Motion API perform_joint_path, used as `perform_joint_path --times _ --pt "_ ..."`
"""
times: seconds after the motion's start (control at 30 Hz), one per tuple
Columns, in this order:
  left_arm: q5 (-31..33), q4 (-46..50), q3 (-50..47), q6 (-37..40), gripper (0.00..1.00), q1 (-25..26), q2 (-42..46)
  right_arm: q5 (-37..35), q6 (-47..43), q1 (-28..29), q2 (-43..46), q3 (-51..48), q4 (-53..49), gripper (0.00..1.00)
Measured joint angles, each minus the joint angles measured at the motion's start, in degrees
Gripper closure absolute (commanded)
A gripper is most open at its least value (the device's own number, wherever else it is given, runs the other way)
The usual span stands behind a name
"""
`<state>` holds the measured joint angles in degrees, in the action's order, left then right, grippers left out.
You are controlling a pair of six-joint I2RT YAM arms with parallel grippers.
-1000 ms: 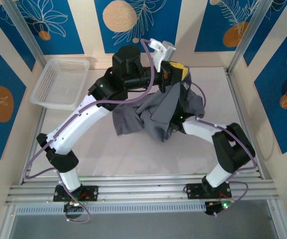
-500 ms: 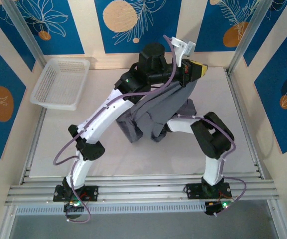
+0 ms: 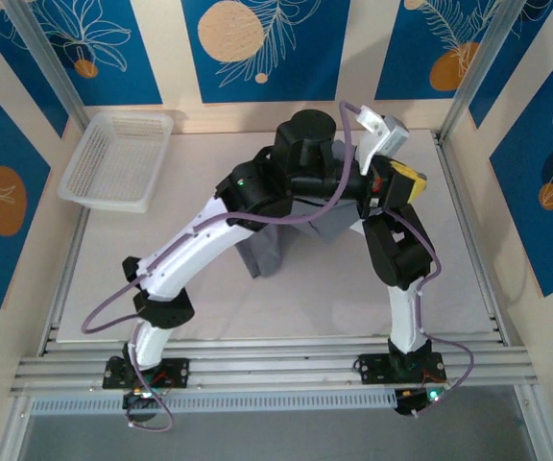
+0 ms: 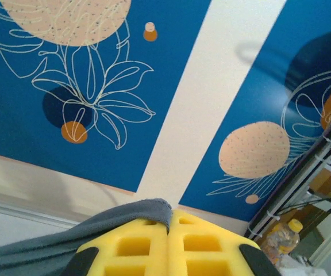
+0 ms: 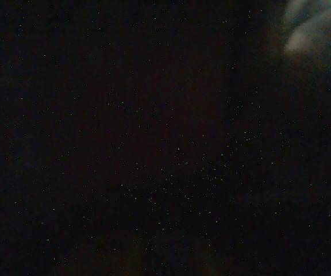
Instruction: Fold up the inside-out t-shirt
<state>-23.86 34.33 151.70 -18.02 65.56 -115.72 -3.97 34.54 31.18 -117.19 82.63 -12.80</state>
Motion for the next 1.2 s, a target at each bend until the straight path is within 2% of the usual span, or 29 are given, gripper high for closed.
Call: perform_joint_path --times 0.07,0.13,0.3,0.37,0.4,0.43,0.53,0.6,0.63,0.67,0.77,0.87,1.0,1.1,1.2 --pt "1.0 1.8 0.1 1.5 1.00 0.2 1.3 -2.3 -3.4 -0.3 -1.8 3.2 -4.7 0.23" --pt "2.1 3.2 0.1 2.7 1.00 0.0 1.9 -3.8 -6.1 -0.5 -4.8 7.9 -10.9 0.13" --pt "4.6 6.4 0.1 6.4 1.00 0.0 2.0 -6.1 -12.1 -0.9 -11.5 17.4 -22.7 0.10" --pt "5.4 7.0 0.1 7.8 1.00 0.0 2.0 -7.1 -13.5 -0.5 -12.4 19.1 -25.2 0.26" --pt "5.9 7.3 0.1 8.6 1.00 0.0 2.0 -7.9 -13.8 -0.2 -12.9 19.7 -26.2 0.27" --pt "6.3 7.6 0.1 9.3 1.00 0.0 2.0 -8.4 -14.2 0.0 -13.1 20.1 -26.8 0.32" --pt "7.6 8.5 0.1 11.2 1.00 0.2 2.1 -8.5 -14.9 0.7 -13.1 19.8 -26.9 0.57" --pt "9.3 8.7 -0.7 12.5 1.00 0.3 2.8 -7.2 -14.8 0.9 -13.1 19.4 -26.6 0.87" --pt "10.2 8.7 -1.4 13.0 1.00 0.3 3.3 -6.2 -14.8 0.9 -13.0 19.0 -26.2 0.96" --pt "11.3 8.7 -2.1 13.6 1.00 0.2 3.9 -4.7 -14.7 0.8 -12.6 18.1 -25.3 1.00" --pt "14.6 8.5 -6.0 14.1 1.00 -1.0 6.6 -0.6 -14.9 0.7 -9.0 12.1 -21.6 1.00" --pt "15.6 8.0 -10.1 13.2 1.00 -5.0 9.1 3.1 -14.8 0.7 -2.3 1.4 -17.7 1.00" --pt "17.6 5.6 -17.2 10.3 1.00 -18.3 11.1 8.7 -14.7 1.2 13.1 -16.1 -11.1 1.00" --pt "19.6 3.2 -25.0 7.8 1.00 -27.6 11.3 13.3 -13.8 1.6 26.9 -25.4 -5.8 1.00" --pt "20.1 0.7 -34.2 4.6 1.00 -34.6 10.3 16.1 -12.9 1.9 39.9 -30.9 -0.4 1.00"
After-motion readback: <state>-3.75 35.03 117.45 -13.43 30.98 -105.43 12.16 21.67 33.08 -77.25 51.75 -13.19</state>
